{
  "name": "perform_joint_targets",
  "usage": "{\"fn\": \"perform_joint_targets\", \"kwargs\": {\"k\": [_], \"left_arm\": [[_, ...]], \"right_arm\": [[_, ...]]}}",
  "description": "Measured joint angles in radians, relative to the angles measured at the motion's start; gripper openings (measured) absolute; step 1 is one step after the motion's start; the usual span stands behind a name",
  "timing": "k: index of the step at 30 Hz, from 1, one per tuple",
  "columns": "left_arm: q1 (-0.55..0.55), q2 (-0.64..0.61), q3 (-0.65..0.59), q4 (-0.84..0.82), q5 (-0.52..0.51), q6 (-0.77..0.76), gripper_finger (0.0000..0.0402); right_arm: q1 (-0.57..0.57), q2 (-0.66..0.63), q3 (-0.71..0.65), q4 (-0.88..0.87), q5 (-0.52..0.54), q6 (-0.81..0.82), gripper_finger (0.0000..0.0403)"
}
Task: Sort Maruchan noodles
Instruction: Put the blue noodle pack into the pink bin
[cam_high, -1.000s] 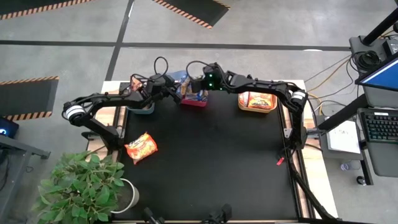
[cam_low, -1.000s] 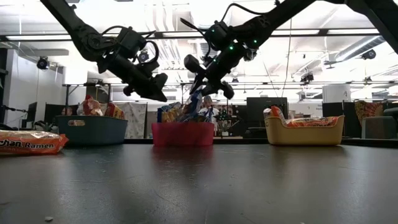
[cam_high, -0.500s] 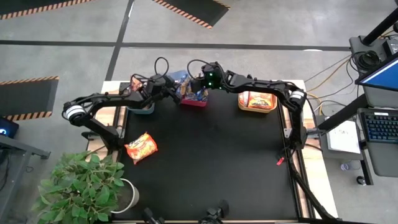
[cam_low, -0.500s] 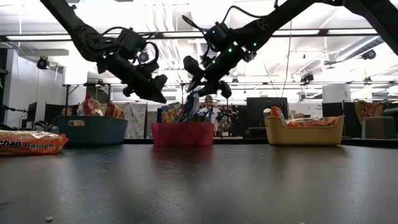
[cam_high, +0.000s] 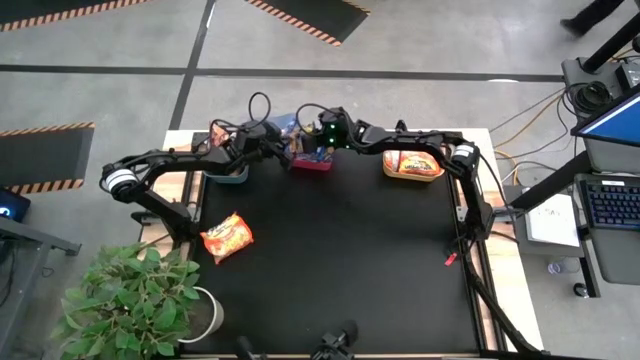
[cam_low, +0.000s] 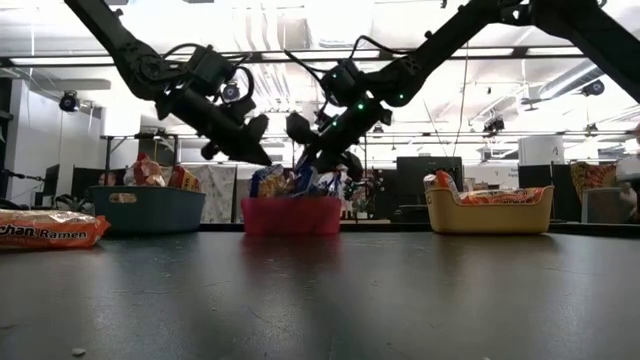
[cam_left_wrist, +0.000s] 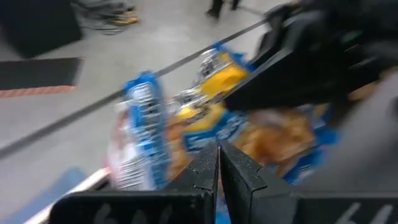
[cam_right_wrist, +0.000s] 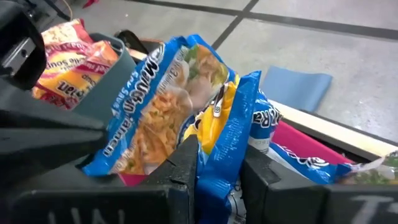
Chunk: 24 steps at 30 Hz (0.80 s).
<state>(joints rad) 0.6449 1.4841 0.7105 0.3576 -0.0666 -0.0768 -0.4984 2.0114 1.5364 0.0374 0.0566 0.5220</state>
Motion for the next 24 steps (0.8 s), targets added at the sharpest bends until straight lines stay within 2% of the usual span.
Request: {"fn": "perform_joint_targets", "kwargs": {"k": [5, 10, 18, 24], "left_arm": [[-0.007, 0.0, 0.0, 0.041, 0.091, -0.049, 0.0], [-0.01, -0.015, 0.0, 0.041, 0.093, -0.052, 0.0], [-0.017, -0.036, 0.0, 0.037, 0.093, -0.013, 0.0], [-0.051, -0.037, 0.0, 0.039, 0.097, 0.037, 0.0]], "right_arm": [[0.0, -0.005, 0.0, -0.011, -0.003, -0.012, 0.0079], [0.001, -0.035, -0.001, -0.023, -0.008, -0.052, 0.0108], [-0.004, -0.087, -0.002, -0.039, -0.005, -0.148, 0.0183], [-0.003, -0.185, -0.008, -0.147, -0.012, -0.258, 0.023]]}}
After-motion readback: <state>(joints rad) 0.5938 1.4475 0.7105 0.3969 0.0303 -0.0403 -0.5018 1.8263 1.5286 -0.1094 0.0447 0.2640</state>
